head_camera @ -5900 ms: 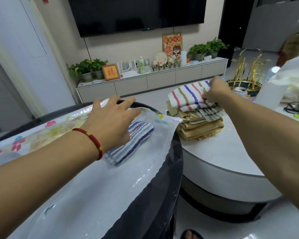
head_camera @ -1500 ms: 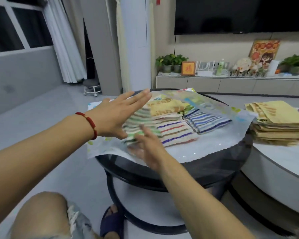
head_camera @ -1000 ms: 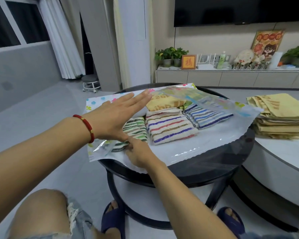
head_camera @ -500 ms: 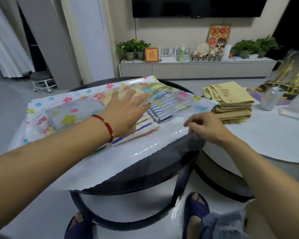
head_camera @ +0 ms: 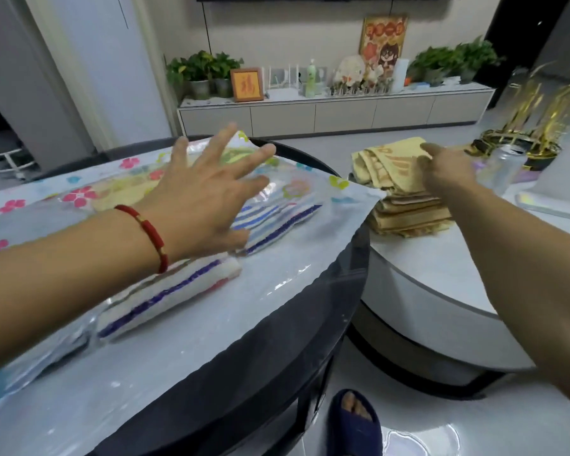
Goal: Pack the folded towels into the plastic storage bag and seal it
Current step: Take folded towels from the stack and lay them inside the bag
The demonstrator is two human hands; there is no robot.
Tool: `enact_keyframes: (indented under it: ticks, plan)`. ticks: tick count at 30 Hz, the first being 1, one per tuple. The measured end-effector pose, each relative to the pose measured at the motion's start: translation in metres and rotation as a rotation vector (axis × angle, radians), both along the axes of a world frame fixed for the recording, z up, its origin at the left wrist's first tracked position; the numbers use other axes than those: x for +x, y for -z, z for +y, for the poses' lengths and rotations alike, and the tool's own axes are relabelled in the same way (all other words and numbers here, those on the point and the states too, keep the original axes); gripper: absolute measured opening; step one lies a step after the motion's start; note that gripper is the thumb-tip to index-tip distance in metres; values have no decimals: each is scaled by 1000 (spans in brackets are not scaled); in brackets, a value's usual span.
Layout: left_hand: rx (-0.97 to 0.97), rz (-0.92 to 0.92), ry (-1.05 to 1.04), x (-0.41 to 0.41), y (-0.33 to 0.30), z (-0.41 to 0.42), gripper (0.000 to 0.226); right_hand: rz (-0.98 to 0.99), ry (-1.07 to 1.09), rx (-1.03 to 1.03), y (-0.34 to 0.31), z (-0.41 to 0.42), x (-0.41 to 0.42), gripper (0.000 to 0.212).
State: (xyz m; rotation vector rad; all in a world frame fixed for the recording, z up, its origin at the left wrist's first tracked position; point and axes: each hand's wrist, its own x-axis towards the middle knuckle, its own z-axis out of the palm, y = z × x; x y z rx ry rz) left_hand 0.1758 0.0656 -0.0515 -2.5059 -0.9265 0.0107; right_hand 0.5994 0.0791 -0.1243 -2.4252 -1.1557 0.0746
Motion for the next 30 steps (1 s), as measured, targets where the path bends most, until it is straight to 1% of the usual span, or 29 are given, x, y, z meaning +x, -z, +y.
enact_keyframes:
  ticks: [2,3,6,8,9,11,13,14,17,19,22,25,28,30]
  plan:
    - [-50,-39,-32,1,-4,7,80,42,34,-84,4,10,9,43]
    - [-69,-43,-40,2,-6,9,81,30,53,-92,6,13,12,43]
    - [-127,-64,-72,3,-7,14,83,-60,84,-36,-1,14,11,42]
    - [-165,-90,-92,2,-7,14,84,-3,20,-26,-10,14,13,47]
    - [-176,-100,-98,2,-6,13,85,77,-19,-32,-15,13,15,52]
    - [-184,-119,-109,0,-6,12,87,330,-57,0,-29,7,17,55]
    - [-190,-137,-123,-2,-10,8,88,596,-45,111,-43,-9,14,47]
    - [-189,-144,-125,-3,-13,7,90,691,-37,183,-50,-20,10,43]
    - [-181,-133,-104,-4,-24,2,94,891,-94,379,-69,-67,-8,43]
    - [-184,-128,-97,-5,-34,-3,98,1010,-220,415,-83,-108,-25,44]
    - [-216,-125,-99,-7,-51,-10,107,1159,-410,313,-99,-170,-53,42]
    - [-195,-75,-91,-11,-67,-17,115,1192,-581,115,-102,-204,-95,39]
    - [-167,-30,-109,-14,-81,-23,118,1202,-758,-92,-90,-201,-154,40]
    - [-164,-8,-131,-15,-88,-27,117,1268,-877,-125,-79,-181,-195,41]
